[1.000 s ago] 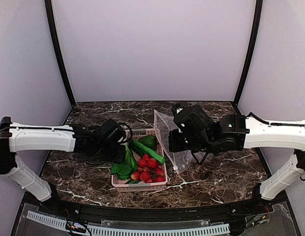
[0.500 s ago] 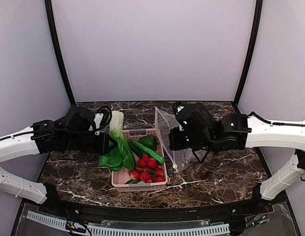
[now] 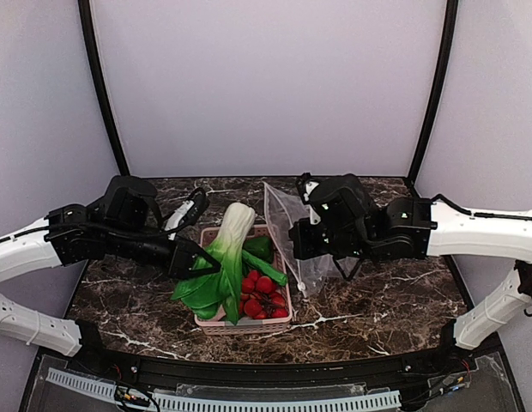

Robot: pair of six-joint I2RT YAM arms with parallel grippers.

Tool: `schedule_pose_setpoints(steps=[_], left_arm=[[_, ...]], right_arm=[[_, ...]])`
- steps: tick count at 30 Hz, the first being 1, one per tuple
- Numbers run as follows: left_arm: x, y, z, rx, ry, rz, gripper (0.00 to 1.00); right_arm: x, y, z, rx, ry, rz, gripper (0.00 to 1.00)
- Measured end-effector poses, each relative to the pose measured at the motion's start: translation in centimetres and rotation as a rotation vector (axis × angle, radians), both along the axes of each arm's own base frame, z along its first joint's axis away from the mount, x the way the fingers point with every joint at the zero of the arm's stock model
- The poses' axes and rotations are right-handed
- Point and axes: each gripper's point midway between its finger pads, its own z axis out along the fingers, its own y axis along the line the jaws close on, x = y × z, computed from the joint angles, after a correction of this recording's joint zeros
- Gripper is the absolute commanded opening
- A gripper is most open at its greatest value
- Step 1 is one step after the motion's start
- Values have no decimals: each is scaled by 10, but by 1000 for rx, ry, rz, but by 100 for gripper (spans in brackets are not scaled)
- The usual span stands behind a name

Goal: Place the food in the zip-top bag and seal the zipper
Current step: Pick up the fake vegetable from the bin, then place the fake vegetable in the zipper food storage bag.

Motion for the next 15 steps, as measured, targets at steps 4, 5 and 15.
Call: schedule_pose_setpoints(steps=[4,5,15], left_arm=[[-5,-19,9,-55,29,-52,1],[-7,-24,12,-72,32,-69,1],[-19,-51,35,-201,33,-167,1]], right_arm=[[0,4,-1,0,-3,16,0],[0,5,-3,-5,-1,20,0],[-1,9,-9,-16,5,38,0]])
